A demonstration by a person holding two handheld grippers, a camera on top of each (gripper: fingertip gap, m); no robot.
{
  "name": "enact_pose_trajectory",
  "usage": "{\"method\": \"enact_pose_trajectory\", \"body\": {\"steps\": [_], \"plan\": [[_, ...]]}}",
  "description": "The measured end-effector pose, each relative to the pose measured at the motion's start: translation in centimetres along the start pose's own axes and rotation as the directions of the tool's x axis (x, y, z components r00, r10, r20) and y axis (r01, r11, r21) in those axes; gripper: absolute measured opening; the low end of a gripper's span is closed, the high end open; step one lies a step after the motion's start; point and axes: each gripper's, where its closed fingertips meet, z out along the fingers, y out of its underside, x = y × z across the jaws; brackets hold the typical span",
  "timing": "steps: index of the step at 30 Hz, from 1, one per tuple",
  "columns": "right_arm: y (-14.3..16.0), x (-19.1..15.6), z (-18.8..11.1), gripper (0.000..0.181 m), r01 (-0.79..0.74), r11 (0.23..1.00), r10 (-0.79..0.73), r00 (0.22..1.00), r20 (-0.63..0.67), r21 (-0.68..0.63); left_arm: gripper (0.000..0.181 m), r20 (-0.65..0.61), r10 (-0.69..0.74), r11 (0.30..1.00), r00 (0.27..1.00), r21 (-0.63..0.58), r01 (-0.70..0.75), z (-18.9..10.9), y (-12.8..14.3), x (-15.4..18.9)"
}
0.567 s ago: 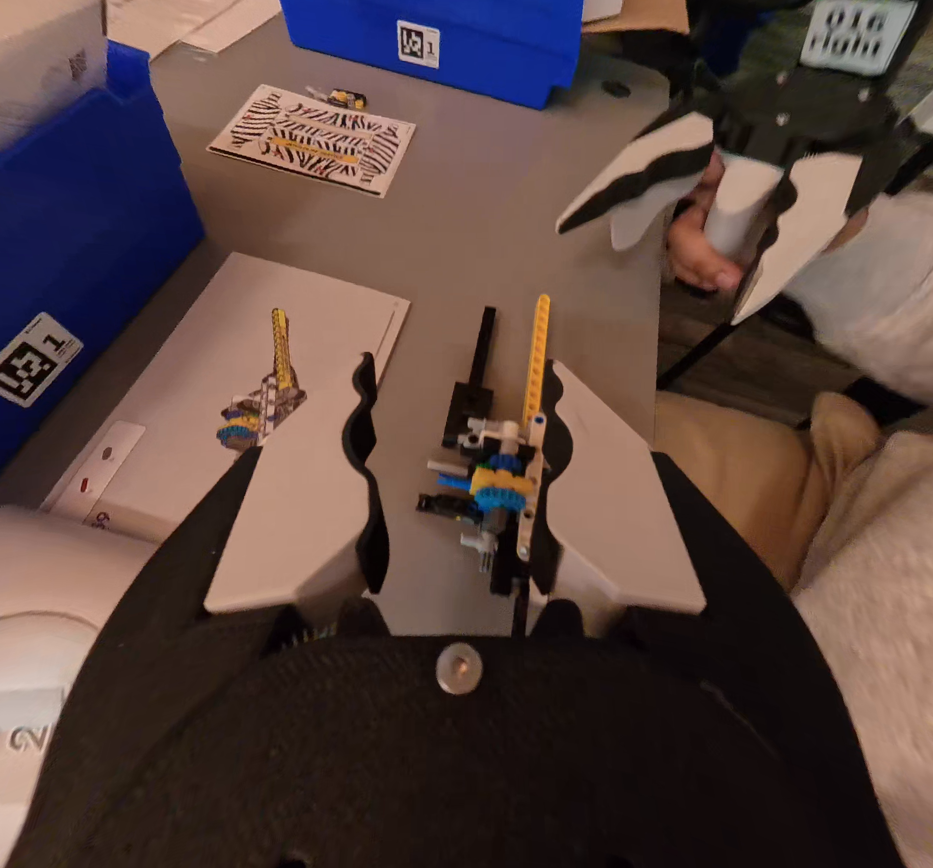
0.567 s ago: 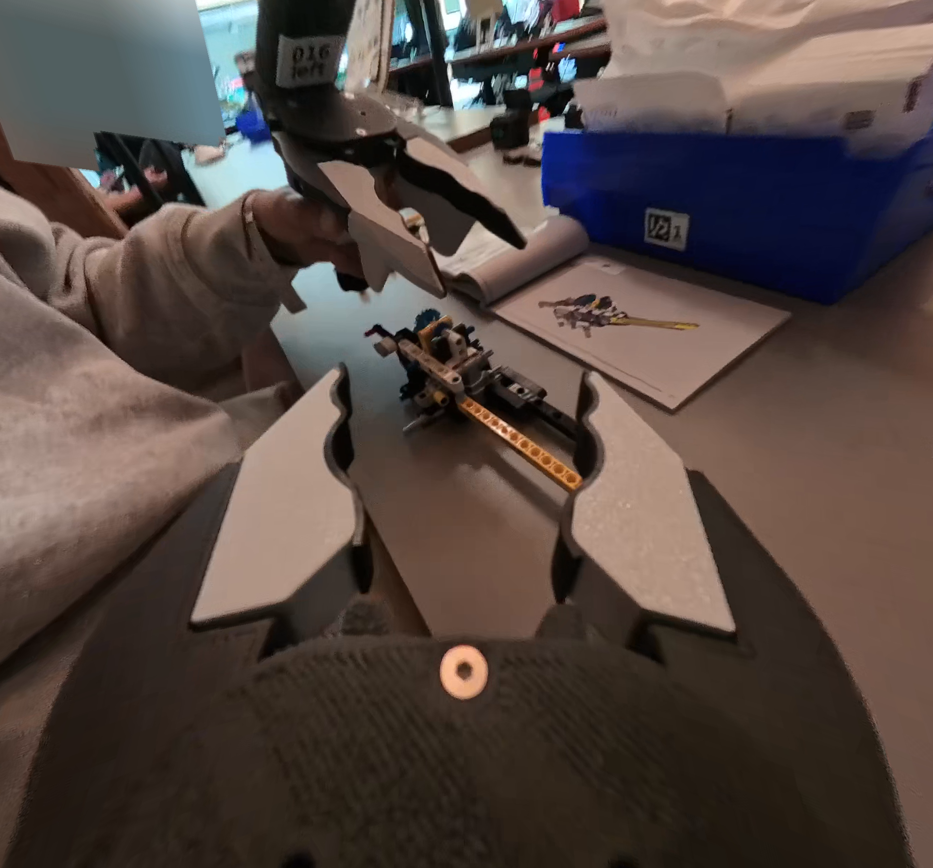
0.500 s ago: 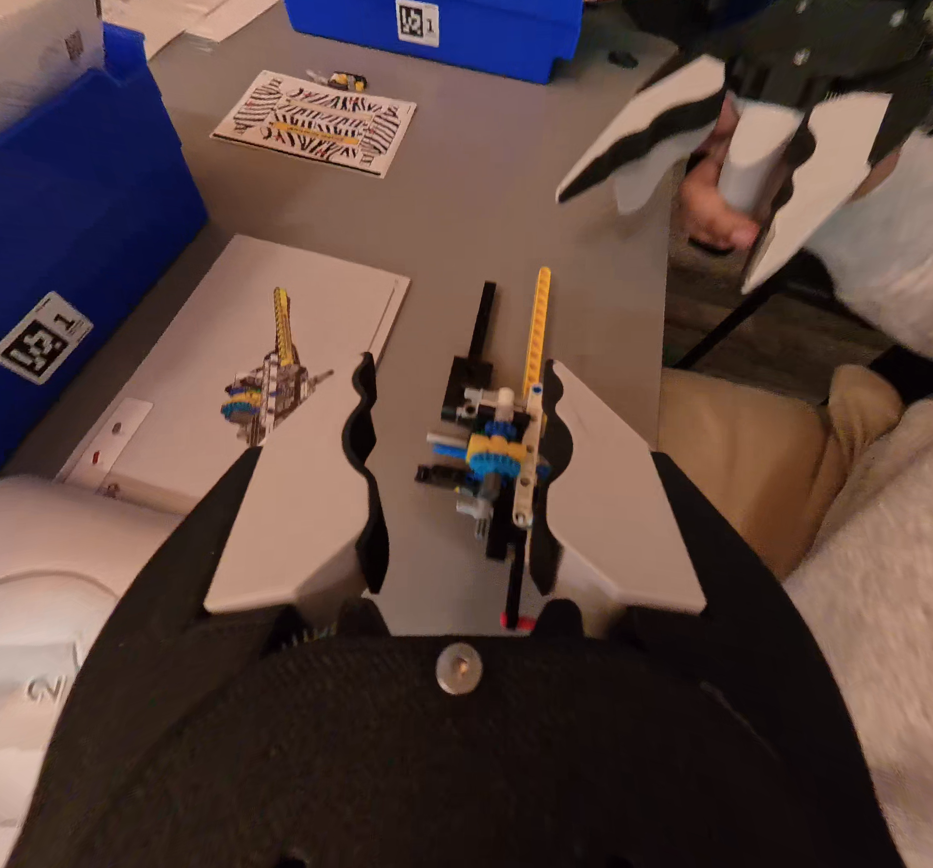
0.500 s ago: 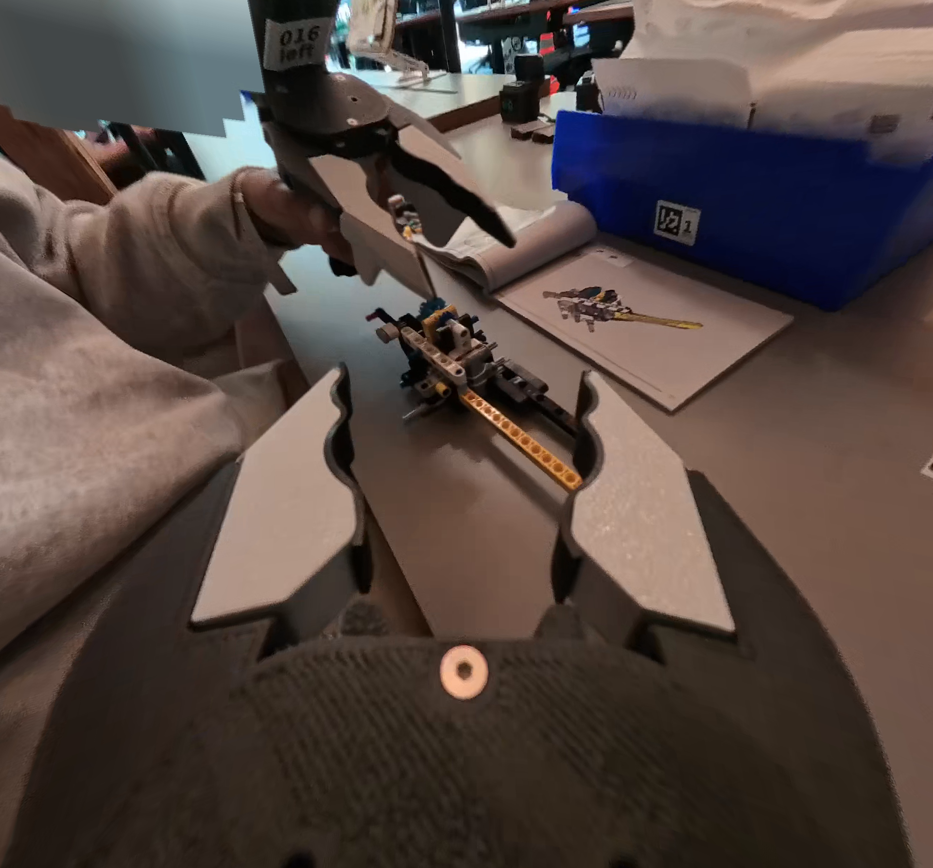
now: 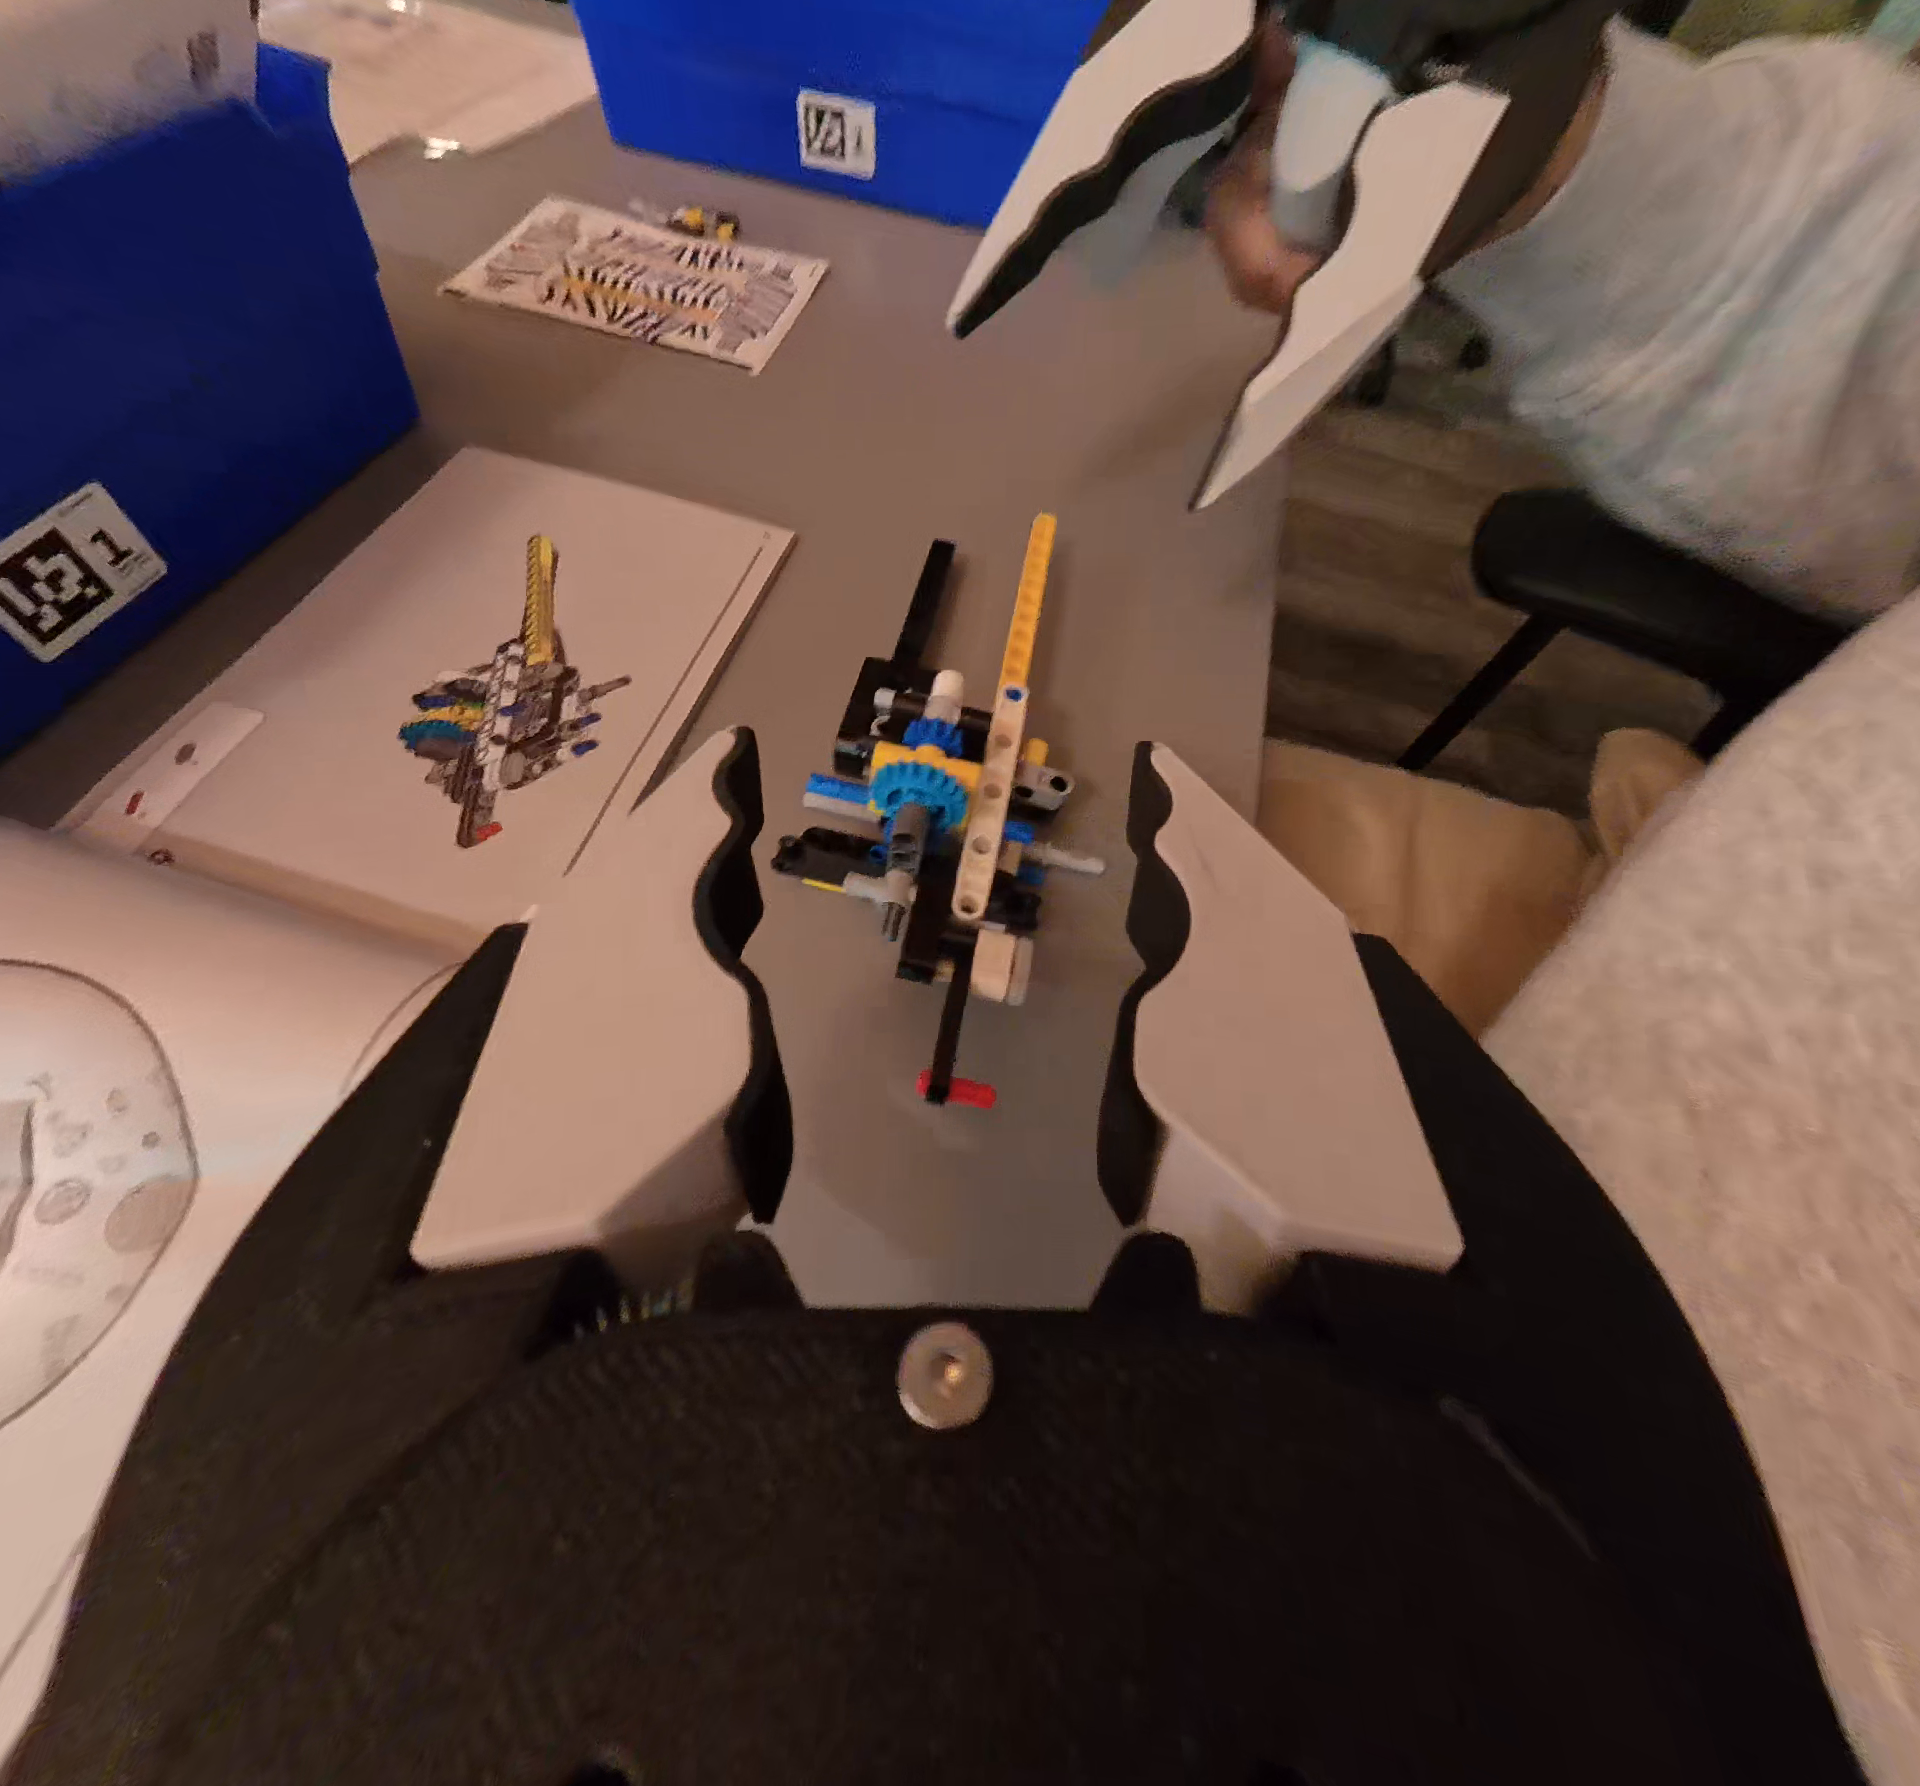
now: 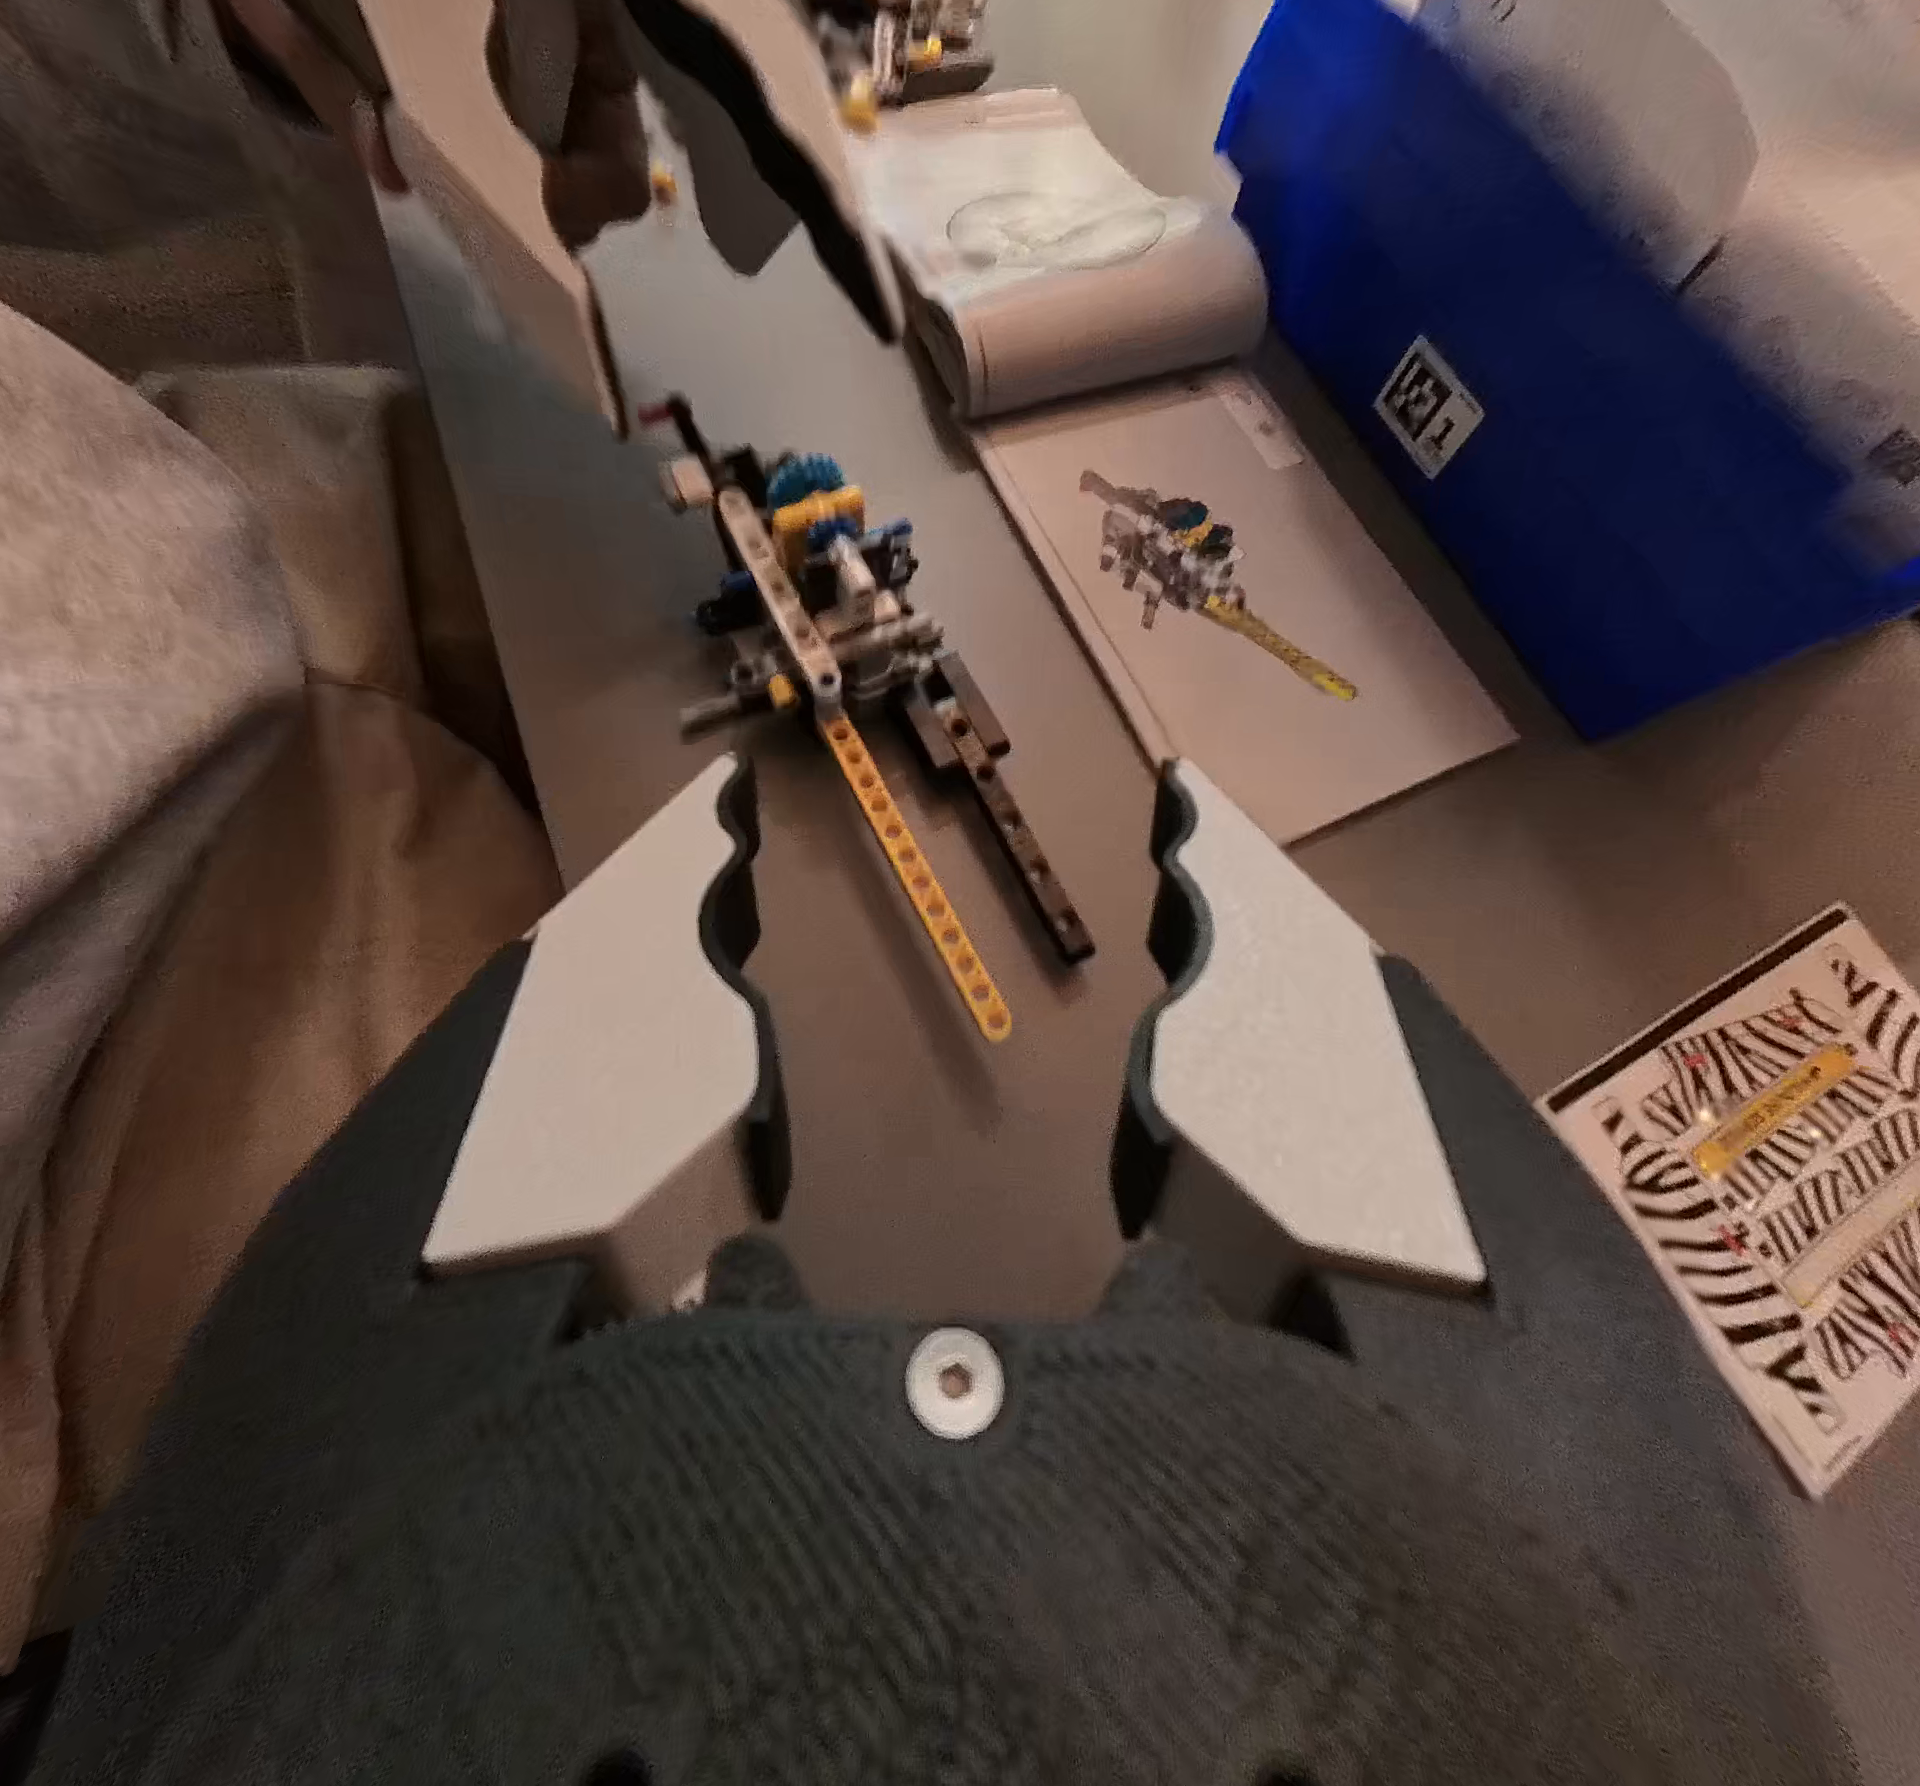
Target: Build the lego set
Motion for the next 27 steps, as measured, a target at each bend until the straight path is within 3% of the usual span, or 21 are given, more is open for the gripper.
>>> {"method": "enact_pose_trajectory", "body": {"steps": [1, 4, 6, 9, 11, 17, 27], "plan": [[-1.1, 0.3, -0.1, 0.07, -0.011, 0.999, 0.012, 1.0, -0.02, 0.043, 0.071, -0.014, -0.017, 1.0, 1.0, 0.019, 0.017, -0.2, -0.1, 0.1], [-5.3, 0.8, -1.3, 0.059, -0.096, 0.924, 0.128, 0.99, -0.062, 0.371, 0.071, -0.009, -0.065, 0.997, 0.998, 0.033, 0.065, -0.3, 0.4, -0.7], [-4.5, 1.1, -1.7, 0.055, -0.13, 0.878, 0.19, 0.978, -0.085, 0.461, 0.071, -0.012, -0.085, 0.996, 0.996, 0.035, 0.085, -0.4, 0.9, -1.1], [0.1, 2.7, -2.2, 0.056, -0.181, 0.883, 0.296, 0.931, -0.214, 0.434, 0.071, -0.025, -0.102, 0.994, 0.994, 0.045, 0.103, -0.3, 1.6, -1.4], [1.4, 2.8, -2.9, 0.057, -0.234, 0.854, 0.35, 0.919, -0.183, 0.464, 0.073, -0.054, -0.081, 0.996, 0.995, 0.039, 0.083, -0.1, 2.0, -0.9], [2.2, 2.5, -2.2, 0.058, -0.381, 0.825, 0.417, 0.909, 0.006, 0.418, 0.082, -0.097, -0.142, 0.988, 0.985, 0.049, 0.148, 0.1, 1.7, -0.8], [2.8, 0.9, -0.5, 0.053, -0.304, 0.903, 0.33, 0.943, -0.034, 0.304, 0.089, -0.081, -0.12, 0.992, 0.989, 0.014, 0.122, 0.5, 2.1, -0.7]]}}
